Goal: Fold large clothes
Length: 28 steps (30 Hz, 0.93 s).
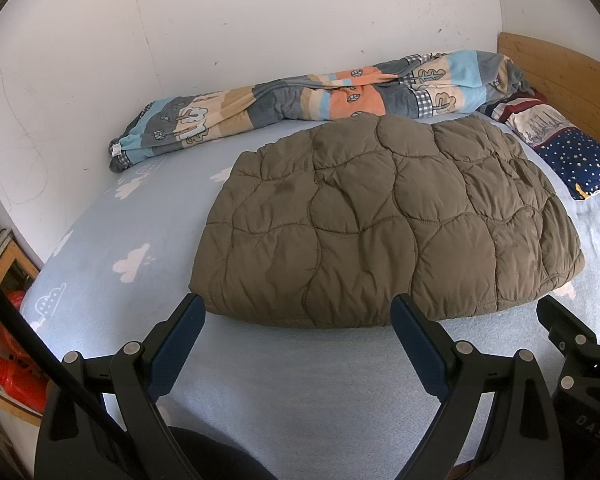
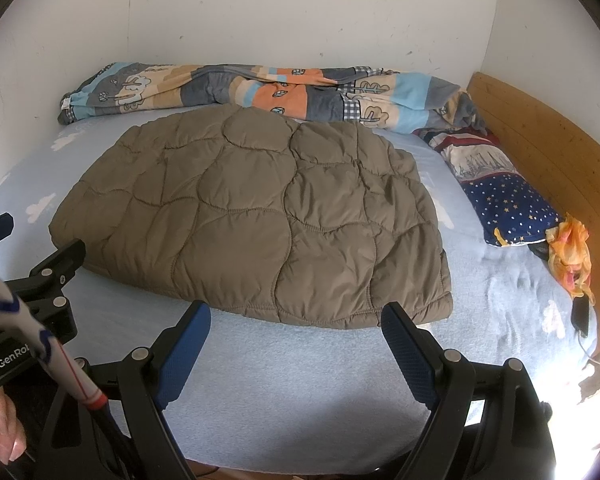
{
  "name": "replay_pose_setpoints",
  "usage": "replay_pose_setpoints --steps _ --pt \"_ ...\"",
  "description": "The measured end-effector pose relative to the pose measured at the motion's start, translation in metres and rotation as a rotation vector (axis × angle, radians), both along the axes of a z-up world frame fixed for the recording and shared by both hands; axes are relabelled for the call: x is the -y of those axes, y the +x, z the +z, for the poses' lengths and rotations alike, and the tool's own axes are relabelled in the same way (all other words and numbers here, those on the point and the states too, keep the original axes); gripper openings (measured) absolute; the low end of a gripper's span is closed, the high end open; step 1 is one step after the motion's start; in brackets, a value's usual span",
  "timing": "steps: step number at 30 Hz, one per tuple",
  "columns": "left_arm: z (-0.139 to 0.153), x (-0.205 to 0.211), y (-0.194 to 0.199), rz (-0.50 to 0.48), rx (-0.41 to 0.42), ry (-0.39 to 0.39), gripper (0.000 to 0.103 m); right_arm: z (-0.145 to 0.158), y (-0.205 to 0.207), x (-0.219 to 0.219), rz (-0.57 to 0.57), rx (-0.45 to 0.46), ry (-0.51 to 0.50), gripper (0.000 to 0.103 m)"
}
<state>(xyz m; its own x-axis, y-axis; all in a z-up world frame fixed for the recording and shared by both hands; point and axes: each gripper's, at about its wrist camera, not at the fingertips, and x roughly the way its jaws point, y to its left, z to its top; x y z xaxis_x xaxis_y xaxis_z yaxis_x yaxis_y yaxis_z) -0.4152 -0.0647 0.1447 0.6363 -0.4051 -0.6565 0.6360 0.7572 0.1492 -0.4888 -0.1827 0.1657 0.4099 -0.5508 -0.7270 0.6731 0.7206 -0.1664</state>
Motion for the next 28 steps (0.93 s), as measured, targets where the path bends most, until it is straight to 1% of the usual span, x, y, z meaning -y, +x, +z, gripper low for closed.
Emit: replay_pose_setpoints --steps 19,26,28 --pt "-0.0004 0.0002 0.0001 -0.004 -0.001 0.0 0.093 -0.0018 -0.0008 0.0015 0.001 -0.004 -0.001 0.09" --pt "0.0015 -0.0031 -0.0074 -0.017 0.041 -0.016 0.093 -0.0019 -0.0034 0.0018 0.0 -0.005 -0.001 0.09" --pt "0.0011 -0.003 -0.0071 -0.018 0.04 -0.013 0.093 -0.0023 -0.0023 0.002 0.0 -0.007 -0.001 0.09"
